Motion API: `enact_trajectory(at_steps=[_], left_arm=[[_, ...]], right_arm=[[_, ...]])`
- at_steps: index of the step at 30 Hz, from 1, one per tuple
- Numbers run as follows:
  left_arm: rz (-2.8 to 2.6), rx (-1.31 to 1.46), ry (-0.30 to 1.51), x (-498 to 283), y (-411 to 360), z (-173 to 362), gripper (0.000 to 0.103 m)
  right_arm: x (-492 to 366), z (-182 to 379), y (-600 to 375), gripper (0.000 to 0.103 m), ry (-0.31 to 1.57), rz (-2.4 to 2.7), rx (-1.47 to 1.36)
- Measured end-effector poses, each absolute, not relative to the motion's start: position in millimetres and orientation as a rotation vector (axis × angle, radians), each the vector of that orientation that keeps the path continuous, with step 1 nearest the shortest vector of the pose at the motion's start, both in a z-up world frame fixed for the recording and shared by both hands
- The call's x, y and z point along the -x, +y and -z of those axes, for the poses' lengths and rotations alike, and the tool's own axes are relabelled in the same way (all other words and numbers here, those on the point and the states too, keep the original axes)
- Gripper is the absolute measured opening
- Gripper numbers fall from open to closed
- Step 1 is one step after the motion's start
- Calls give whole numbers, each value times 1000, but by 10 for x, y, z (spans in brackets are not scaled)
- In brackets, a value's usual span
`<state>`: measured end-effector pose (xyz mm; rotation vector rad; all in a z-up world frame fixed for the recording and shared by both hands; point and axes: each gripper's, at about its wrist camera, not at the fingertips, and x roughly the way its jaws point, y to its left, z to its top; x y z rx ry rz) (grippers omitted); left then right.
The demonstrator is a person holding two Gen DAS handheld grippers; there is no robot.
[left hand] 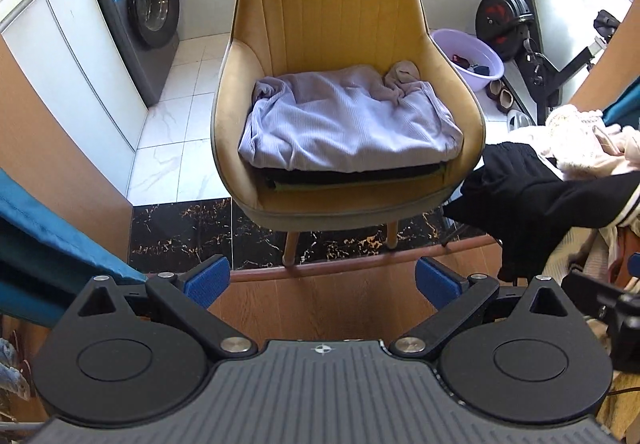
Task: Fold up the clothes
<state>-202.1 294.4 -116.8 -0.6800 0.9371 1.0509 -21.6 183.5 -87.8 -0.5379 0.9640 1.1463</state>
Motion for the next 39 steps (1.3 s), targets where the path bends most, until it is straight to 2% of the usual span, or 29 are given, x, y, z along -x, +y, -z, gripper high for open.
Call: enact_trajectory(at_steps=[7,20,28,39], left_arm=[[-1020,636,936,2025,2724,1070,101],[-1102,652,878,1988,2252,867,101],[-1169,709,875,1993,2160,898,101],[-1157,747,872,1887,2062,948,101]], right_arm=[[477,837,1552,102,954,-1121,535],[419,694,1220,102,917,-1218,561],[433,654,1174,102,831,-1276,652],[400,683,1058,102,823,-1304,657]])
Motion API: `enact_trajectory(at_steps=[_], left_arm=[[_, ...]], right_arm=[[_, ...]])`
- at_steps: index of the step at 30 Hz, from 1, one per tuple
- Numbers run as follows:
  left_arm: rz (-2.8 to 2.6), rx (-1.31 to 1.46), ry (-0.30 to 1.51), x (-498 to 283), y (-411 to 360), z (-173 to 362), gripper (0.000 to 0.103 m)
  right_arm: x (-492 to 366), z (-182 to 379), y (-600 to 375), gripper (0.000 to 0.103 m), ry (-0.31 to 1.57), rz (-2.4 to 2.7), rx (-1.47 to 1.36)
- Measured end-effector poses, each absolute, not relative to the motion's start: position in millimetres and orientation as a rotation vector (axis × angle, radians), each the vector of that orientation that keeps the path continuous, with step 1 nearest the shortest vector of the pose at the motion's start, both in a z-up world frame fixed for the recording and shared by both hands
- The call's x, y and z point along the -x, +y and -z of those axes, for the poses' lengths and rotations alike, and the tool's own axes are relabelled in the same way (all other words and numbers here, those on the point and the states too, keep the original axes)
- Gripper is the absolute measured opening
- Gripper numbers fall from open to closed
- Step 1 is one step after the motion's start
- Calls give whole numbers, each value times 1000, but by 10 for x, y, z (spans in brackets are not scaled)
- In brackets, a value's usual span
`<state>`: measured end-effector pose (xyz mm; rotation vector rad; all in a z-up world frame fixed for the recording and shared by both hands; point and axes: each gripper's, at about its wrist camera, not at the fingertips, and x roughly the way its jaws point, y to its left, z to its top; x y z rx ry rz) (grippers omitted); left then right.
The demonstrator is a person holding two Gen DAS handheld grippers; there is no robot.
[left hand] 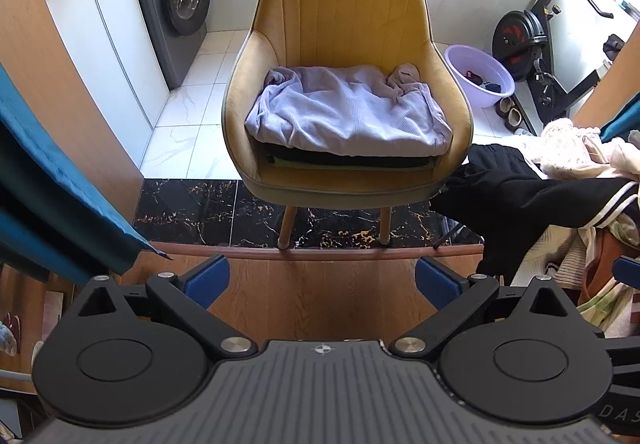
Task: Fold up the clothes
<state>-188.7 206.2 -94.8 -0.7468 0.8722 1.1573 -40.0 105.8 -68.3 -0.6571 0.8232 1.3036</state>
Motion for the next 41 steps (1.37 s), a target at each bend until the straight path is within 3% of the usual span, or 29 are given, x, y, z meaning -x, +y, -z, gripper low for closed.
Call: enact_trajectory(at_steps=[41], left_arm=[[-1121,723,900,1762,1966,959,101]], right_arm=[[321,692,956,102,843,-1275,639]])
